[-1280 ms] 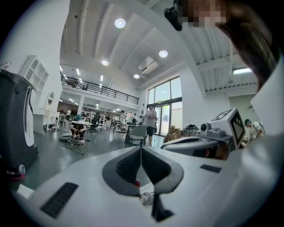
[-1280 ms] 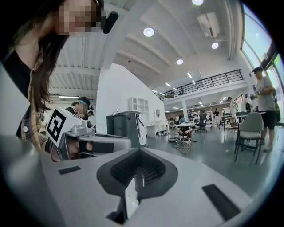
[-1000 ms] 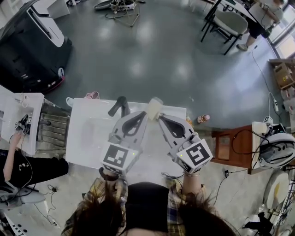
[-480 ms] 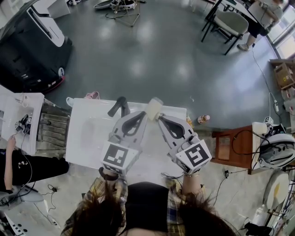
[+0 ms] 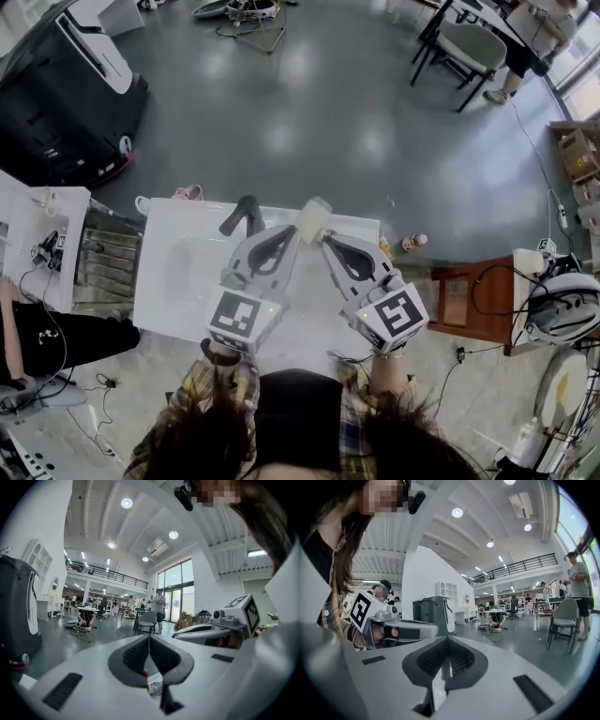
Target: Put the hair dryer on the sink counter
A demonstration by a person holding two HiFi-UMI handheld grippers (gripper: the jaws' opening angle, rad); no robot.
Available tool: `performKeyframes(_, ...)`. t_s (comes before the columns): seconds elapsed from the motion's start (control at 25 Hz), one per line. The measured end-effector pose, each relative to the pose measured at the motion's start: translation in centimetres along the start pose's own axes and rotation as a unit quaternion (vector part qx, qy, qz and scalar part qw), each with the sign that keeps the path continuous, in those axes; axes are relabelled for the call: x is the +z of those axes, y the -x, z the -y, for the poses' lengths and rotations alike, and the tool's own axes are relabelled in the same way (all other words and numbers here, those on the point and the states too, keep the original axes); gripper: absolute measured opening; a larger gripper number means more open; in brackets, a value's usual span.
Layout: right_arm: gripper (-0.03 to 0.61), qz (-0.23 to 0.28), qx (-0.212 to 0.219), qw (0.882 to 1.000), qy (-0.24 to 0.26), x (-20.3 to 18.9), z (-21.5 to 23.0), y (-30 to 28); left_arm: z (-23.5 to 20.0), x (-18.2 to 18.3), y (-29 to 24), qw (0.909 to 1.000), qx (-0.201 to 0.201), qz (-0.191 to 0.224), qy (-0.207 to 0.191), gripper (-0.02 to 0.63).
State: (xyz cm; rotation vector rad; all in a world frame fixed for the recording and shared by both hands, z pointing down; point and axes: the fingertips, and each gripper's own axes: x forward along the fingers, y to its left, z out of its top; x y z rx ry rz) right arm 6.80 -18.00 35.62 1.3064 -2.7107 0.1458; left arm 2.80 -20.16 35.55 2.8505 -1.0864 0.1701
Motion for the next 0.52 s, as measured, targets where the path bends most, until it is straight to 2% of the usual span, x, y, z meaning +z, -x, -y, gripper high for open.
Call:
performKeyframes(0.36, 0.015, 0.004, 0.002, 1.000, -0.013, -0.3, 0.2, 0.3, 0.3, -0.1, 0.0, 1.0000, 0.003, -0.001, -0.001, 0.018)
performKeyframes(0.52, 0.015, 0.000, 0.002, 1.000, -0.023, -1.0, -0.3, 1.1, 1.2, -0.6, 0.4, 0.9998, -0.001, -0.016, 0.008, 0.018)
